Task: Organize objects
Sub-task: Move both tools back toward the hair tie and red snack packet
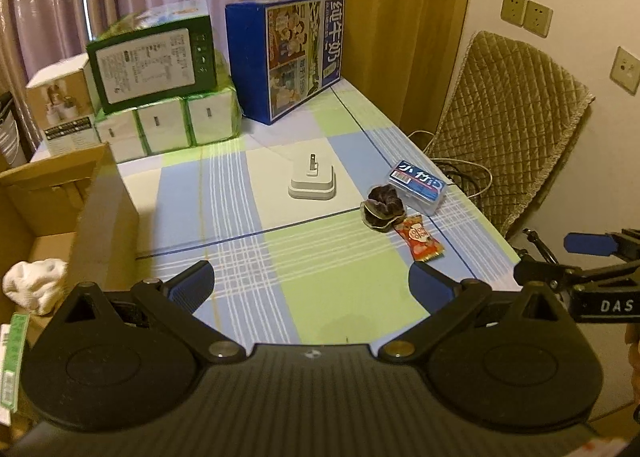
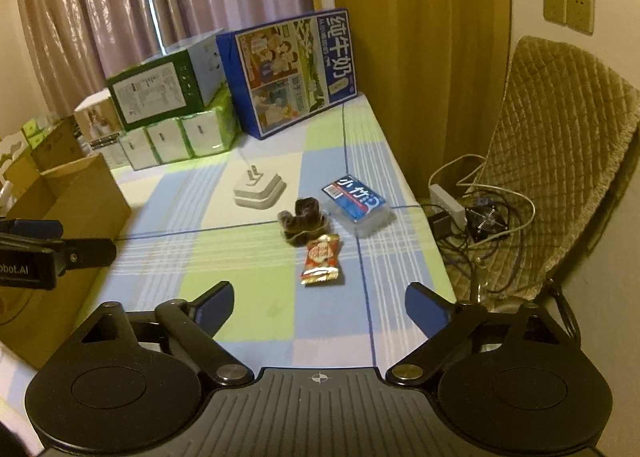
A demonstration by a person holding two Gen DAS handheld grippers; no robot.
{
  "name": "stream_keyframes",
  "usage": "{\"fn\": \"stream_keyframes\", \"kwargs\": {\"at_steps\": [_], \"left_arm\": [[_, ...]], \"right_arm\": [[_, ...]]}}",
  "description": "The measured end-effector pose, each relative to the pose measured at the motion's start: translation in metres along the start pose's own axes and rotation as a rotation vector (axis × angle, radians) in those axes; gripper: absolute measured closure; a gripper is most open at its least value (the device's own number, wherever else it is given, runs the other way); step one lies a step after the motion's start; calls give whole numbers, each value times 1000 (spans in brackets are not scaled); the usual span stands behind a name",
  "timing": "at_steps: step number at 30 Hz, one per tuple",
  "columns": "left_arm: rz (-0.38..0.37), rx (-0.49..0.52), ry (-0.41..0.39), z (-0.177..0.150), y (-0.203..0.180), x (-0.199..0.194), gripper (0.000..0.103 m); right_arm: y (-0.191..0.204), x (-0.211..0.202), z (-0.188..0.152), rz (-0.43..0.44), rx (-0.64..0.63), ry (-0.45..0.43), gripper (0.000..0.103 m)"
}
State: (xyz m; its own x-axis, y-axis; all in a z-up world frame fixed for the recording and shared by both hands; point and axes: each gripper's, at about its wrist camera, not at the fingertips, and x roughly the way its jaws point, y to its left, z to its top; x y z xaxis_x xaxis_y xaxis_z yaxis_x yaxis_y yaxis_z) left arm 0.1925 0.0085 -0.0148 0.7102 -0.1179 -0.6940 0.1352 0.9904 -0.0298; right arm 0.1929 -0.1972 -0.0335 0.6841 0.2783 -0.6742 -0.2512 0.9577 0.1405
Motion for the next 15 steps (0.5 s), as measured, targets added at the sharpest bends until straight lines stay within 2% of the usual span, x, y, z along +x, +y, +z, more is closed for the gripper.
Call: {"fn": "stream_keyframes", "kwargs": {"at_steps": [8,15], "left_arm": [[-7,-55,47,3,7,60,1],[12,-64,85,6,12,97,2]], "right_arm": [[-6,66,7,36,-37,57,35],[-6,118,10,57,-64,94,44]]}}
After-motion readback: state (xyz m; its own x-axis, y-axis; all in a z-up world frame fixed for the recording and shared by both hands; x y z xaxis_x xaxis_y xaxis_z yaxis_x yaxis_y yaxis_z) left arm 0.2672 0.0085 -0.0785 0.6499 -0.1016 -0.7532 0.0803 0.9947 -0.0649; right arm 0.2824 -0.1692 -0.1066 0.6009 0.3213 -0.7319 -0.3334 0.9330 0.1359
